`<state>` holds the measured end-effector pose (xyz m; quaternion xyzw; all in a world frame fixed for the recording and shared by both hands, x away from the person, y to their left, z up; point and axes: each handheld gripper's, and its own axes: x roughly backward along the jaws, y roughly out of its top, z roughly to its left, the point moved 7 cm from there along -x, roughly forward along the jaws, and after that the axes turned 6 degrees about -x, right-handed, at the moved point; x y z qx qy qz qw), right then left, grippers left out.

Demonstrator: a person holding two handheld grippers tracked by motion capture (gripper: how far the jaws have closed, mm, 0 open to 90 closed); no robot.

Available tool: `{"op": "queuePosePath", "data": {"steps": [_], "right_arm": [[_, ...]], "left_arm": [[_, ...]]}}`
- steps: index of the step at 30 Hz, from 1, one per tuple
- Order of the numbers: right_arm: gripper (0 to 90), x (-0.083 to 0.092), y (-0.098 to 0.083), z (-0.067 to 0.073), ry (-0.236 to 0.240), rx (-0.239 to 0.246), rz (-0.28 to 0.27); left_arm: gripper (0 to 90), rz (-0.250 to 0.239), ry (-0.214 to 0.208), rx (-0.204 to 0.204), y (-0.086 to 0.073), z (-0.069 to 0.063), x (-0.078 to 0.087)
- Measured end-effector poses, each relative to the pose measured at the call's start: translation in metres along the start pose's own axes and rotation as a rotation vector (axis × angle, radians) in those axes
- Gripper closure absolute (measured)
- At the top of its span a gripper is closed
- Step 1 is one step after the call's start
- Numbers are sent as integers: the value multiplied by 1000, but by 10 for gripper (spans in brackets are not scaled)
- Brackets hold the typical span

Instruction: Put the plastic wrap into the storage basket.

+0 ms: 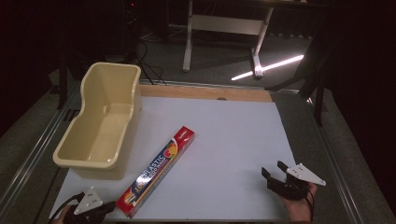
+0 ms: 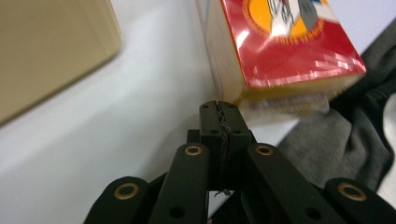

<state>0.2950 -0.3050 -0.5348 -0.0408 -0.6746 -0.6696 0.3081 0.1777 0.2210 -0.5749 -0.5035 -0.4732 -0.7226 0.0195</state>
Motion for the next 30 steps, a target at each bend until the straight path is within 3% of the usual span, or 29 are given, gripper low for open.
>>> {"op": "queuePosePath", "data": {"steps": [6,13,17,26,30], "right_arm": [[297,0,0,0,-2,3,-1],[299,-1,0,0,-2,4,1],[301,0,0,0,-2,-1,2],[305,0,0,0,-2,1,4],[306,0,0,0,-2,0,4]], "left_arm": [[900,1,-30,-50,15,-12,-12],[900,-24,-87,-101,37,-33,-27],[900,-34,-141,-136,52,-51,-39],[900,-42,-210,-178,77,-79,-66],[900,-49,-214,-201,86,-88,-74]]}}
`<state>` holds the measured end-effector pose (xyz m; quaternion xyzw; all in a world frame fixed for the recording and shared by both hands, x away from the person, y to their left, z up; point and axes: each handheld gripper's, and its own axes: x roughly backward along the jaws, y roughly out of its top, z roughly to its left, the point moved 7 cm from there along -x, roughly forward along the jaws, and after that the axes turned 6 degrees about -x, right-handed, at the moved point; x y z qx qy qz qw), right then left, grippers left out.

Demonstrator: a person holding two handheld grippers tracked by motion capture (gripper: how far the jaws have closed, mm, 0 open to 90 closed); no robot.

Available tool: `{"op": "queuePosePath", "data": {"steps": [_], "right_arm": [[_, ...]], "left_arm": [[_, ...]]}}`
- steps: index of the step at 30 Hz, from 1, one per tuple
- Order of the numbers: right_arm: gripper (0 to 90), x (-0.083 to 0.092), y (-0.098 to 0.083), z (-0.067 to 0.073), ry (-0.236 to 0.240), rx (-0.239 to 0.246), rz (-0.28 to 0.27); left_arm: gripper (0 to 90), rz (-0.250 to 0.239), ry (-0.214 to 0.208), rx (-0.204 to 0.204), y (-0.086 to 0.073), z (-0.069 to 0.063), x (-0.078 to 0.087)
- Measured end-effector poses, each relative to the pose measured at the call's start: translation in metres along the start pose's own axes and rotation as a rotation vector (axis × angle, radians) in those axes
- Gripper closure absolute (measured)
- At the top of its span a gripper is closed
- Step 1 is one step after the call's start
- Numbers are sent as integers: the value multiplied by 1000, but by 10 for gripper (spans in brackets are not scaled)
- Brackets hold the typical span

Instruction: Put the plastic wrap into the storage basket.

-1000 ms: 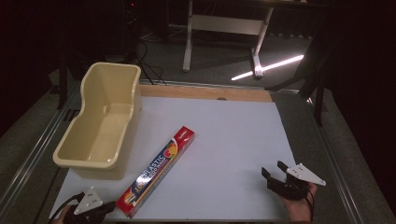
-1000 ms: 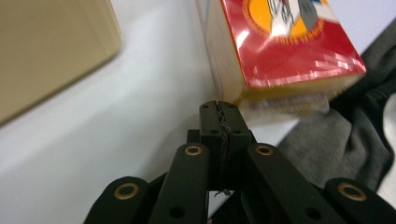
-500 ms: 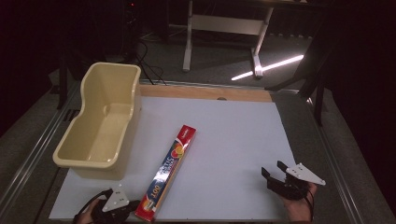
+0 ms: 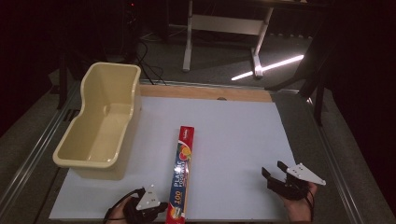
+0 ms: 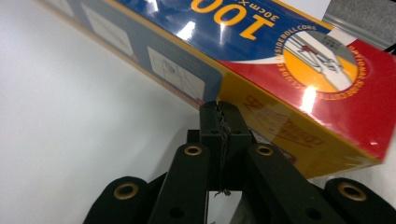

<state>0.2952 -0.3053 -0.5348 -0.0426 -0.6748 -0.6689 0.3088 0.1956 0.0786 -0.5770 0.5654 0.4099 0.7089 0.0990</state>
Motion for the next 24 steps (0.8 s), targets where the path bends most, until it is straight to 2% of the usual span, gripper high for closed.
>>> {"op": "queuePosePath", "data": {"steps": [2,12,19,24], "right_arm": [[307,0,0,0,1,0,1],[309,0,0,0,4,1,2],[319,1,0,0,5,0,1],[319,2,0,-1,4,-4,-4]], "left_arm": [[900,-5,-1,-3,8,-1,-10],[900,-26,-19,15,28,-4,-37],[900,-30,-21,32,57,-7,-69],[900,-32,-29,40,71,-9,-83]]}}
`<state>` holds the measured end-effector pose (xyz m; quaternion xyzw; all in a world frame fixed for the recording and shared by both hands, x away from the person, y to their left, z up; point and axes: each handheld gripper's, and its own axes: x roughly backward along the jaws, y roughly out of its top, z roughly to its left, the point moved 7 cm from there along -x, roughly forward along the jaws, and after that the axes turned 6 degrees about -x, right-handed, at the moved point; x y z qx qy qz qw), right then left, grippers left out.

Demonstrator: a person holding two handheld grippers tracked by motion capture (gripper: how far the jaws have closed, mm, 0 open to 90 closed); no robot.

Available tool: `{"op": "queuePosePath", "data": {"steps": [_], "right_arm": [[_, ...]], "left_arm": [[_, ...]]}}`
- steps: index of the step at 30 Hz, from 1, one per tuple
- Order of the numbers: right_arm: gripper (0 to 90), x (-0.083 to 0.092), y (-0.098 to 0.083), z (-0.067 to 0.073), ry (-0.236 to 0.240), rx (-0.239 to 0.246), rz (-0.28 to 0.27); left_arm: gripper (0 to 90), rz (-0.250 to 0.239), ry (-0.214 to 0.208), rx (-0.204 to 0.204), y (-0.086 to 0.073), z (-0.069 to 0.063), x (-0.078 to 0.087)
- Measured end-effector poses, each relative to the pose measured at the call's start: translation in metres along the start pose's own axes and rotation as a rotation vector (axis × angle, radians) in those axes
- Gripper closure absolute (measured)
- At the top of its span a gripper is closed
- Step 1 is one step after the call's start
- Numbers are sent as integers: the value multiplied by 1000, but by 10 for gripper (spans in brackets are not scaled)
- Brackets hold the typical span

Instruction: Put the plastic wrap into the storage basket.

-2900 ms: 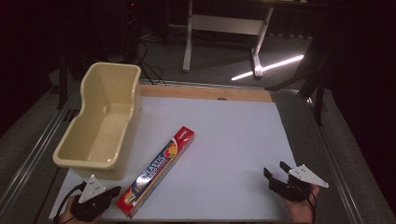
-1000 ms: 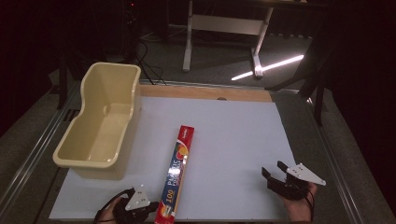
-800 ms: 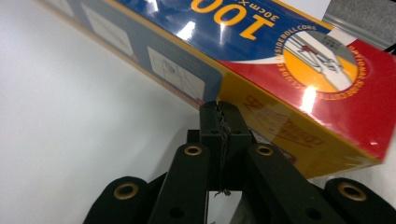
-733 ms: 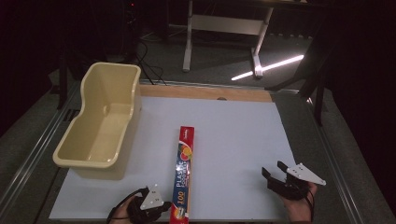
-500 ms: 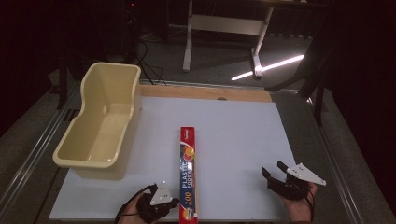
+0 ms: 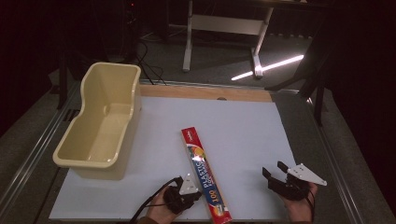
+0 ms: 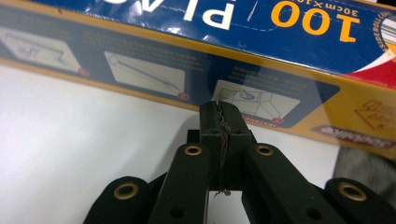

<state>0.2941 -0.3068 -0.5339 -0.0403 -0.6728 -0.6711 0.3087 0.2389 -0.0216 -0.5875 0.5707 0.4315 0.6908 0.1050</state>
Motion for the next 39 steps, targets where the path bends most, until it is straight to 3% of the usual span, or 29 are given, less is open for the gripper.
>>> {"op": "queuePosePath", "data": {"steps": [1,7,11,23,26,30,39], "right_arm": [[319,0,0,0,1,-2,0],[337,3,1,-1,8,-15,-8],[357,4,1,-2,12,-21,-10],[428,7,10,-3,64,-61,-43],[427,5,14,1,96,-65,-27],[430,0,19,8,130,-45,9],[431,-15,35,28,185,12,76]], "left_arm": [[900,-3,-1,-3,9,-1,-9],[900,4,16,9,27,1,-28],[900,2,23,37,38,7,-38],[900,11,42,49,65,11,-65],[896,-3,35,42,64,12,-60],[825,-37,38,38,61,17,-44],[616,-88,103,40,46,42,5]]}}
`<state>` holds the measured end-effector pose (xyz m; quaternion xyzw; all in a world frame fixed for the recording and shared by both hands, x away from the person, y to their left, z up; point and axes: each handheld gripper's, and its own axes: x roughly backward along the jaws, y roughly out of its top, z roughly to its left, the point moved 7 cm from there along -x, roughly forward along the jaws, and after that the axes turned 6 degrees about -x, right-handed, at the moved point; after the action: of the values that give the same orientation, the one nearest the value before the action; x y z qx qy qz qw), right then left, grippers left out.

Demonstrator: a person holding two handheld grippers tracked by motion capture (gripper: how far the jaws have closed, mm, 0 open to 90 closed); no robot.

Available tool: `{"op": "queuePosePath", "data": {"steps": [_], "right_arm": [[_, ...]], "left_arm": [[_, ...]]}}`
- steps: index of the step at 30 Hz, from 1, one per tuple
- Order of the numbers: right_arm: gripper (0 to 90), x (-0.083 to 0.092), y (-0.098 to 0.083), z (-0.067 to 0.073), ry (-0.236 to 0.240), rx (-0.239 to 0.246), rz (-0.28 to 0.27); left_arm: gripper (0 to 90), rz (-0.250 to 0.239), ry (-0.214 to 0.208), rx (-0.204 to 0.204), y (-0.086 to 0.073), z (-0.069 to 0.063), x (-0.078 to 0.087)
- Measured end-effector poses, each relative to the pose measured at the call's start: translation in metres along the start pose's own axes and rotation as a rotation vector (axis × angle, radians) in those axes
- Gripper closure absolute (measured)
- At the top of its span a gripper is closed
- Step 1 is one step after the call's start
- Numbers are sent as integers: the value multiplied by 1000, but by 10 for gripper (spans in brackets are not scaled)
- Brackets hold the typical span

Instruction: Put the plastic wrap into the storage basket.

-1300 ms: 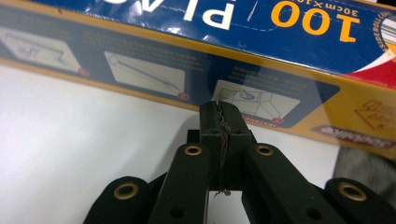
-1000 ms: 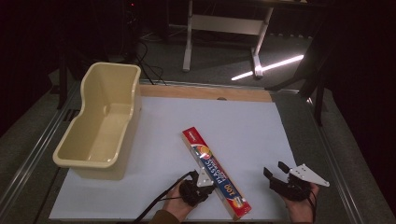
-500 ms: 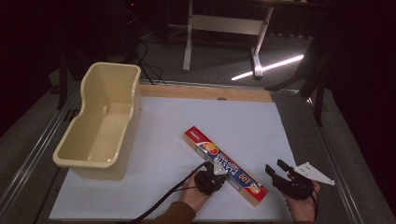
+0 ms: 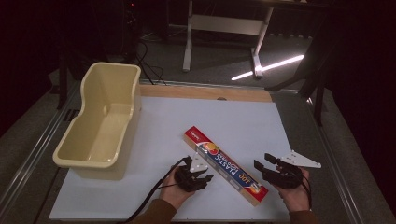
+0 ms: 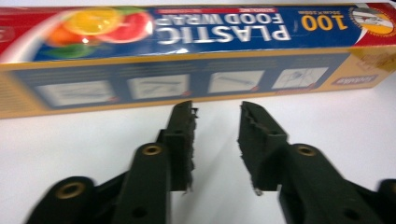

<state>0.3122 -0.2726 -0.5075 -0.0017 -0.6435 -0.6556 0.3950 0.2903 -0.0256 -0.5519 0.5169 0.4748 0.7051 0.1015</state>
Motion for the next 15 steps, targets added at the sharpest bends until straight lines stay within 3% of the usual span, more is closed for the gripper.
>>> {"op": "queuePosePath", "data": {"steps": [4,8,12,15], "right_arm": [[428,-7,4,5,22,11,33],[376,-15,7,15,44,53,98],[335,-22,11,23,52,84,153],[321,-27,14,28,54,110,198]], "left_arm": [[546,-1,30,2,-11,12,18],[508,0,67,15,-29,24,43],[483,15,108,10,-49,31,66],[466,6,129,31,-63,33,82]]}}
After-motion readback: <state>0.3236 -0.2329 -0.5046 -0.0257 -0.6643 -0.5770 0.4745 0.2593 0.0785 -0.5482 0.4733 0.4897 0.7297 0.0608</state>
